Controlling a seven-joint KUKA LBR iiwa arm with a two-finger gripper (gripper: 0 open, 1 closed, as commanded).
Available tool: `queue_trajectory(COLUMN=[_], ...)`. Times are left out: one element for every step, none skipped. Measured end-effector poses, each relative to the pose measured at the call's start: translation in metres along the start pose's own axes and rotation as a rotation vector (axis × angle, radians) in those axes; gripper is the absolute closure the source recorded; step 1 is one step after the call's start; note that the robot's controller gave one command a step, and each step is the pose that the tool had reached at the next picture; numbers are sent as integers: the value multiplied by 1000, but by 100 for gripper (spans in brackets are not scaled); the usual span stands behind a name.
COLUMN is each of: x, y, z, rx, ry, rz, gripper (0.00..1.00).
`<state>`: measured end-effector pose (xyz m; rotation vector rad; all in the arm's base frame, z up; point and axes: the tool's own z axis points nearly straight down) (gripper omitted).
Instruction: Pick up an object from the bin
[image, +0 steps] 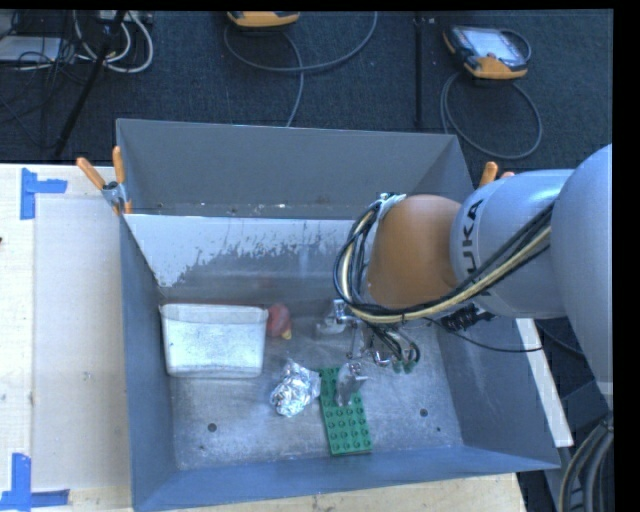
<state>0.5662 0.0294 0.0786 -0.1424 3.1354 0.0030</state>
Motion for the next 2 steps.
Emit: queue_trajectory(x=[2, -4], y=[1, 1], z=[-3, -153], rx=[0, 2], ry=[11, -6], rz=[-3, -29], gripper=[100, 100])
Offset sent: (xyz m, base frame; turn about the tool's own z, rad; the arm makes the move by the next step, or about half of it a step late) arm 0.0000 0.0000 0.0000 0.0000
